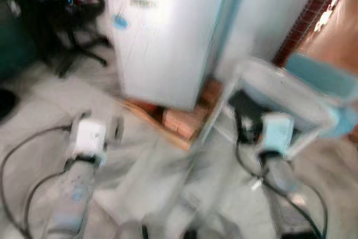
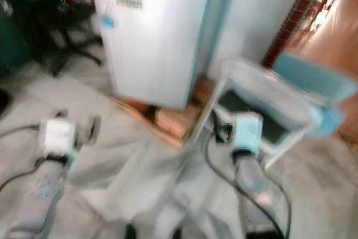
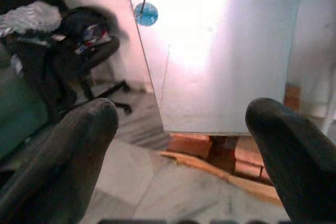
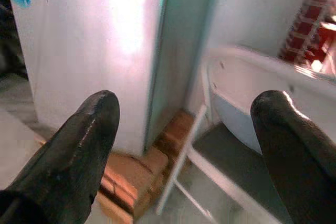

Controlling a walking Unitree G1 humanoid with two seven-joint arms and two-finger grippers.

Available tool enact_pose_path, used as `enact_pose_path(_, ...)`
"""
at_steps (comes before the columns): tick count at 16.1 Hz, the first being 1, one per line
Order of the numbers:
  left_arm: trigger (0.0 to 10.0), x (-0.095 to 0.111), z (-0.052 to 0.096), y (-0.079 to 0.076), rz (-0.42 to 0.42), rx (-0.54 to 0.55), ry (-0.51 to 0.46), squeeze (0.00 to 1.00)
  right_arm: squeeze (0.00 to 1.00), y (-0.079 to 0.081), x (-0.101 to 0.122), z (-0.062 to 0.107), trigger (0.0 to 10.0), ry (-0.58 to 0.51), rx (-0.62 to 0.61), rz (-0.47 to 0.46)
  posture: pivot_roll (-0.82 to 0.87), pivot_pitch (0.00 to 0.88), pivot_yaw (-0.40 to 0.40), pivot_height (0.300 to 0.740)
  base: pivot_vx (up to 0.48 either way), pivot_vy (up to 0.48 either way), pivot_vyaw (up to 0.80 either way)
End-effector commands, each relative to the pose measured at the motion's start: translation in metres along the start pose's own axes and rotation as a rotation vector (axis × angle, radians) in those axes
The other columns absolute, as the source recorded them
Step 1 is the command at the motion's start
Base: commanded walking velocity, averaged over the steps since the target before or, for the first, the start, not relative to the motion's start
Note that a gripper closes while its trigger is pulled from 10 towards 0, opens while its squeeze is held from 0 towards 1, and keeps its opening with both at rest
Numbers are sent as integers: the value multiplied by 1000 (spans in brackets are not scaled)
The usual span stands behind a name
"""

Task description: Restocking fridge

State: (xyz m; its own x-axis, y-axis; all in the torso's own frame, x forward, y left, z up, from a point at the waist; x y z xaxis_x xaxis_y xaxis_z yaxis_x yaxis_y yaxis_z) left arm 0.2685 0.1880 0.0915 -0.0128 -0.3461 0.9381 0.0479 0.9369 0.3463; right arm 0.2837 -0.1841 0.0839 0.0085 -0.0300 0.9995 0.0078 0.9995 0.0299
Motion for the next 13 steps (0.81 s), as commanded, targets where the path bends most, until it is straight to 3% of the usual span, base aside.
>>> enact_pose_path(1, 10000, -3, -2, 8, -6, 13, 7, 0, 0, 2, 5, -3, 10000, -25, -5, -9, 136, 72, -82, 740, 0, 480, -800)
enact_pose_path(8, 10000, -7, 0, -1, 50, -3, 27, 0, 0, 2, 3, -1, 10000, -22, -10, -28, 118, 84, -67, 740, 0, 480, -800)
enact_pose_path(13, 10000, -2, -10, 4, 46, -10, 4, 0, 0, 5, 8, -7, 10000, -37, -2, -27, 113, 86, -64, 740, 0, 480, -800)
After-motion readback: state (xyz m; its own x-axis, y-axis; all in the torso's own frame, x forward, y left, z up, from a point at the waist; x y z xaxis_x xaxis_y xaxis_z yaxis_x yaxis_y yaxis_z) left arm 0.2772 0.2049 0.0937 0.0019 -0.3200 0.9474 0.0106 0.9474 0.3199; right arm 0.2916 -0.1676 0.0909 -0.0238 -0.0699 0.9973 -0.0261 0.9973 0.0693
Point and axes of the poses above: a point about 5 cm out from each wrist's last joint towards the gripper, its own z axis pointing back from the gripper into the wrist, its own x axis along the axis of the wrist's last joint, y = z × x, the point moved 2 cm from there along -z, pointing out of the wrist towards the gripper, and after that the axes turned 5 degrees about -z, right-handed, at the moved point
